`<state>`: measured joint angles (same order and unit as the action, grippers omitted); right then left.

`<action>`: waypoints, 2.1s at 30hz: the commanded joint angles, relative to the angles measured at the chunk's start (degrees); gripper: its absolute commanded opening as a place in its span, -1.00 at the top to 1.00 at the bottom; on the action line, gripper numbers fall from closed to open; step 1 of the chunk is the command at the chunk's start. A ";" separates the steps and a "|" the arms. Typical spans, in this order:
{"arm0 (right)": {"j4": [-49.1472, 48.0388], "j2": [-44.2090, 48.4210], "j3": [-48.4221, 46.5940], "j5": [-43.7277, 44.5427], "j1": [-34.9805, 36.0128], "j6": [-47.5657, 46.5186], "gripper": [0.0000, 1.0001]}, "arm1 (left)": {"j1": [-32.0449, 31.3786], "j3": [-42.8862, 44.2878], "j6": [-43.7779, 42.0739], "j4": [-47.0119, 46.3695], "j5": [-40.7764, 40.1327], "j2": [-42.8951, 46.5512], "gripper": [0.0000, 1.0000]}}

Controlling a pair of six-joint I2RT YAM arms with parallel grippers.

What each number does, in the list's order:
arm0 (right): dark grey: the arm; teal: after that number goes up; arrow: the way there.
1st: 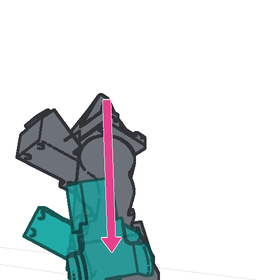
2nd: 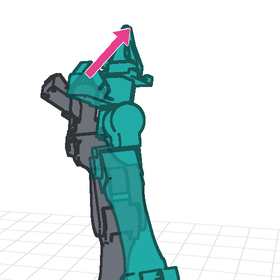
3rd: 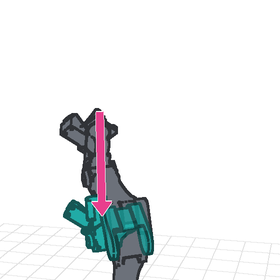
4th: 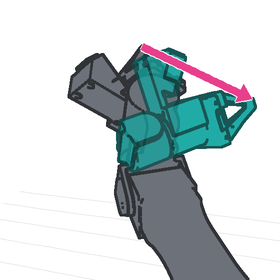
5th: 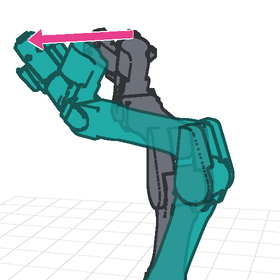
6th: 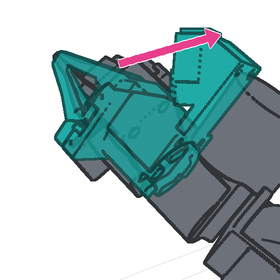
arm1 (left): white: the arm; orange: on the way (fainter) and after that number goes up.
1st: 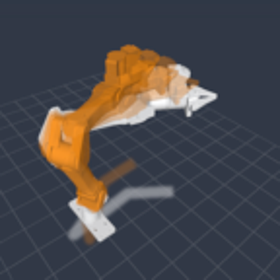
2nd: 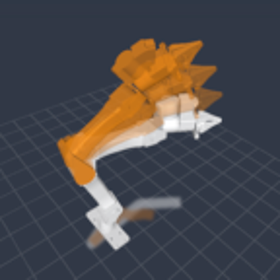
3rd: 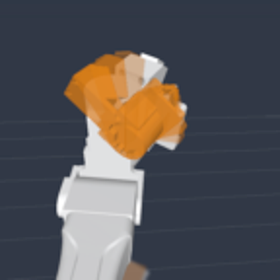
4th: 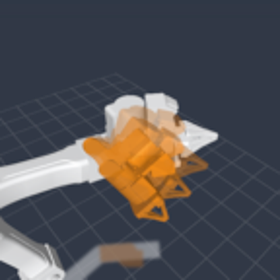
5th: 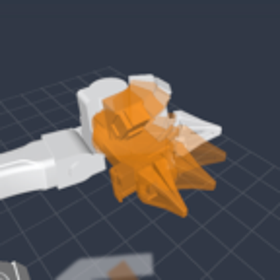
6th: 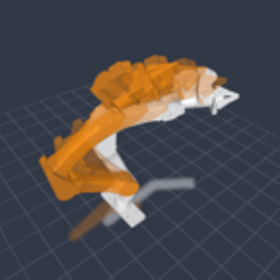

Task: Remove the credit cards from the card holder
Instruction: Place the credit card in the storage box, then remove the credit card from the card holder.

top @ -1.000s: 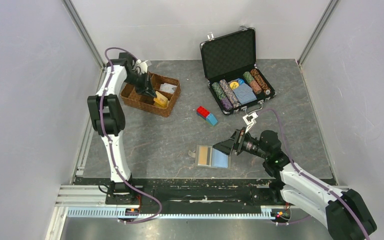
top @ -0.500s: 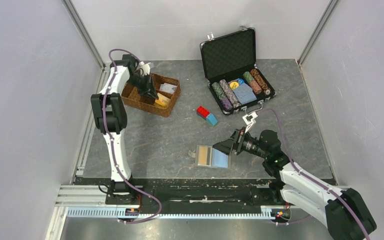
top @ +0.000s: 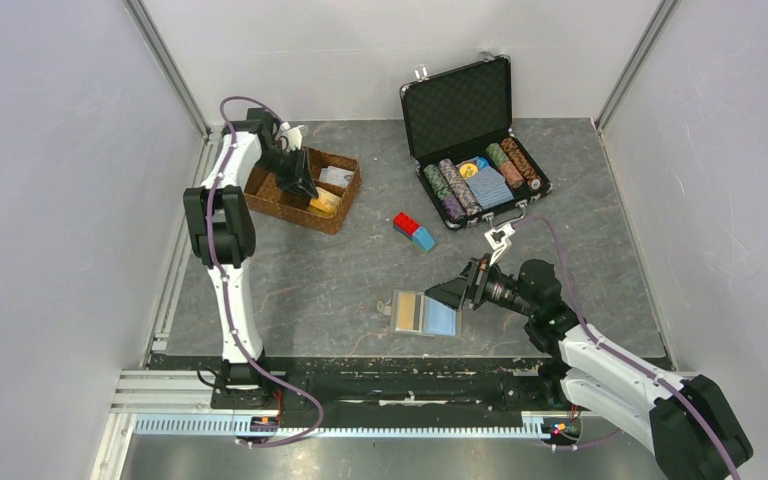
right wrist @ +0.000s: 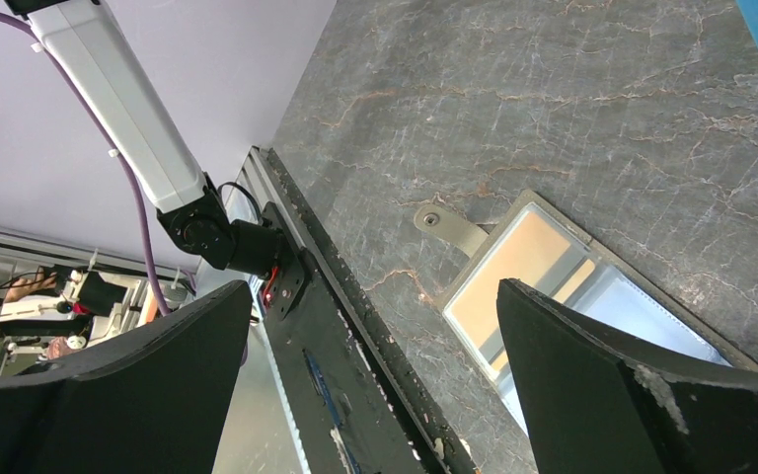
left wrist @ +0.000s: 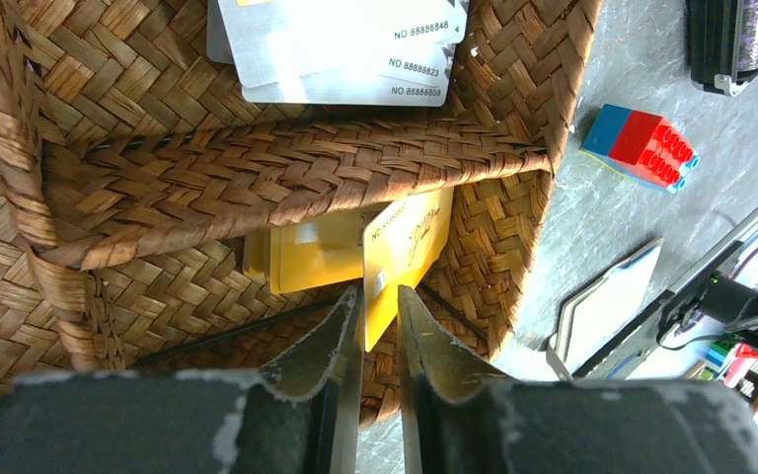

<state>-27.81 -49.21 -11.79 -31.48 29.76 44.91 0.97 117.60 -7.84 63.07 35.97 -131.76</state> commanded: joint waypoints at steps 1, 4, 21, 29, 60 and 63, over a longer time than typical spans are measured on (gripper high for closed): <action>-3.12 -0.08 -1.68 -0.60 -0.09 -1.23 -0.96 | -0.22 2.02 -1.03 -1.50 -1.14 -1.30 0.47; -2.91 -0.01 -1.71 -0.51 -0.13 -1.29 -0.96 | -0.26 2.03 -0.74 -1.76 -1.41 -1.06 0.39; 1.29 0.91 -2.45 0.08 -0.14 -2.94 -0.96 | -0.27 0.21 1.92 -4.86 -4.39 1.18 -0.02; 7.86 2.49 -4.64 2.78 -0.14 -6.27 -0.96 | -0.26 -2.42 6.95 -7.87 -3.79 7.18 -0.07; 25.70 4.88 -0.34 7.74 -0.14 -12.72 -0.86 | -41.48 -63.21 34.06 -37.48 -18.92 55.12 -0.11; 25.38 4.94 1.45 8.51 -0.14 -12.47 -0.84 | -43.80 -67.88 36.02 -41.06 -20.05 54.69 -0.11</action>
<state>-1.76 -45.17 -12.25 -23.81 29.76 31.88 -40.47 53.71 23.05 29.76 19.33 -78.65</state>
